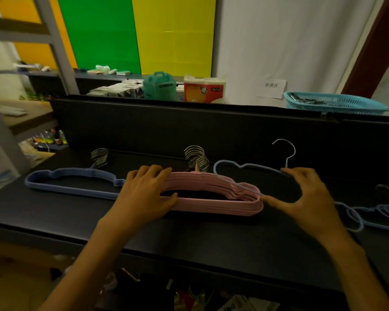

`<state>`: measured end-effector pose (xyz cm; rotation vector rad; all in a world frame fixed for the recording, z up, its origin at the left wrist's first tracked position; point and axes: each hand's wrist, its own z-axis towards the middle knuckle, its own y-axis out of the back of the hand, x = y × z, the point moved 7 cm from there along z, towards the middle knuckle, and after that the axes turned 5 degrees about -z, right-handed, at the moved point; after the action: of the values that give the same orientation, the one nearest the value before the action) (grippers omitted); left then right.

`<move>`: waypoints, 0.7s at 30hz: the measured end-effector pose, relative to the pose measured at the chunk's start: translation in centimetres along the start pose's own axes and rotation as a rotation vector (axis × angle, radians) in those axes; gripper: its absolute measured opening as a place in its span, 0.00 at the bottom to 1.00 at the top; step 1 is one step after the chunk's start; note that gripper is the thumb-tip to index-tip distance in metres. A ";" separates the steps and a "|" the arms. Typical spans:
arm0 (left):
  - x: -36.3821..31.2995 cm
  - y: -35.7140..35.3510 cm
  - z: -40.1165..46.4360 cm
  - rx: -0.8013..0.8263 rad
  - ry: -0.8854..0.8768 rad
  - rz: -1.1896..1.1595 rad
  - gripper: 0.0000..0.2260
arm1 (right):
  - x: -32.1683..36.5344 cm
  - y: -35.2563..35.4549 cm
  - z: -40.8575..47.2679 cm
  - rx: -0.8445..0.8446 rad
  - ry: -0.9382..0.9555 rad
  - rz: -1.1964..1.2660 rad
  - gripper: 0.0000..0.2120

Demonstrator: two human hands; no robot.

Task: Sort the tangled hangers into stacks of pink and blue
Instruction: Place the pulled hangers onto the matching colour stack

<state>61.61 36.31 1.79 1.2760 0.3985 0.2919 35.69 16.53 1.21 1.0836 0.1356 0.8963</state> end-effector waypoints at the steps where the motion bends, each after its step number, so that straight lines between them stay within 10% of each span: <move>1: 0.9 0.4 -0.5 -0.013 0.025 0.030 0.33 | 1.1 -0.4 0.2 0.011 0.021 0.000 0.44; 21: 29.3 4.7 -12.9 0.035 0.242 0.062 0.32 | 33.3 -10.3 -1.6 0.142 0.231 0.041 0.42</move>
<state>82.23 61.19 -0.44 1.2930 0.5724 0.4962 62.46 38.91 2.59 1.1145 0.3747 1.0608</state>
